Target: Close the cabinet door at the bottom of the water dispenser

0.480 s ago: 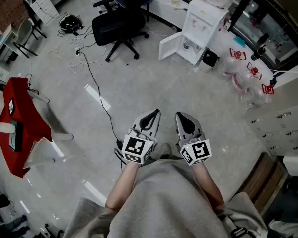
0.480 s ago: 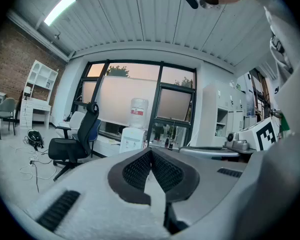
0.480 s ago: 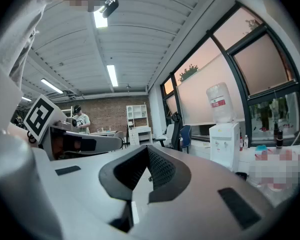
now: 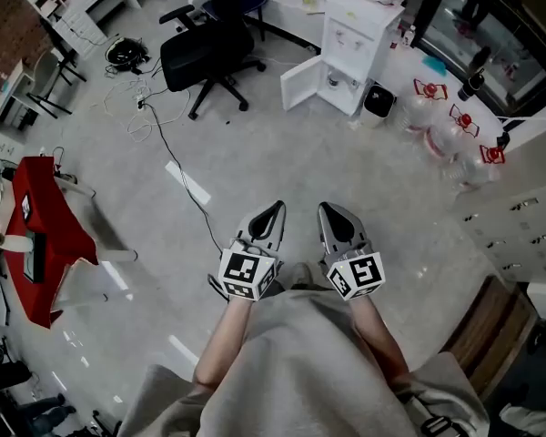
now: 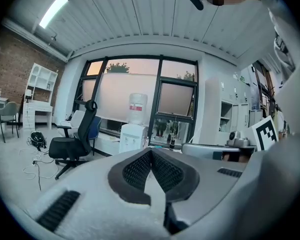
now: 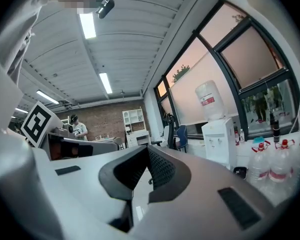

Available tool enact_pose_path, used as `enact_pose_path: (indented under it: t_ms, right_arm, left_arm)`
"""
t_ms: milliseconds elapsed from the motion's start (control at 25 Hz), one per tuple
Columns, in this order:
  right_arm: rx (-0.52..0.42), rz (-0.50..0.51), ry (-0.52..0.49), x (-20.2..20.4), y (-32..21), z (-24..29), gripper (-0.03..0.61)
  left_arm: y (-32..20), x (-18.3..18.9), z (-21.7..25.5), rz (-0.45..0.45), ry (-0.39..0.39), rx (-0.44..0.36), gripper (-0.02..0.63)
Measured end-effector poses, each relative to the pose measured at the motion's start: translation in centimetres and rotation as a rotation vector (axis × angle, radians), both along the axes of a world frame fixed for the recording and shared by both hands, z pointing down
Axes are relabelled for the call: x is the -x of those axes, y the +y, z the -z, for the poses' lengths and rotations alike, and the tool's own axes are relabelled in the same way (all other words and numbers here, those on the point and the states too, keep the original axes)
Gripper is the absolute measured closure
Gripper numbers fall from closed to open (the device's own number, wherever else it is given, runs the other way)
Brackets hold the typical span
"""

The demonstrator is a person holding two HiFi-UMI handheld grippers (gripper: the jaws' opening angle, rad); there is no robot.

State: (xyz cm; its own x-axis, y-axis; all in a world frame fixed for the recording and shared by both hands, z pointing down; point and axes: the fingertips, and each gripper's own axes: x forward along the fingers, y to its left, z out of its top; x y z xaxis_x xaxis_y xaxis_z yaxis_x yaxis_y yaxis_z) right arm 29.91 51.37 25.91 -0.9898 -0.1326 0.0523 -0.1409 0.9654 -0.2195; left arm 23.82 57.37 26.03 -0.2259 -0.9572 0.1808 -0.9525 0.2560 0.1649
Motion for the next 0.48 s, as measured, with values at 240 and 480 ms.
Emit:
enact_pose_path:
  t_ms: [240, 480]
  right_arm:
    - [0.057, 0.051, -0.04, 0.0, -0.9, 0.0, 0.566]
    - [0.066, 0.039, -0.021, 1.7, -2.8, -1.1, 0.566]
  left_arm:
    - [-1.3, 0.3, -0.6, -0.012, -0.016, 0.026, 0.604]
    - [-3.0, 2.5, -1.5, -0.047, -0.024, 0.025, 0.604]
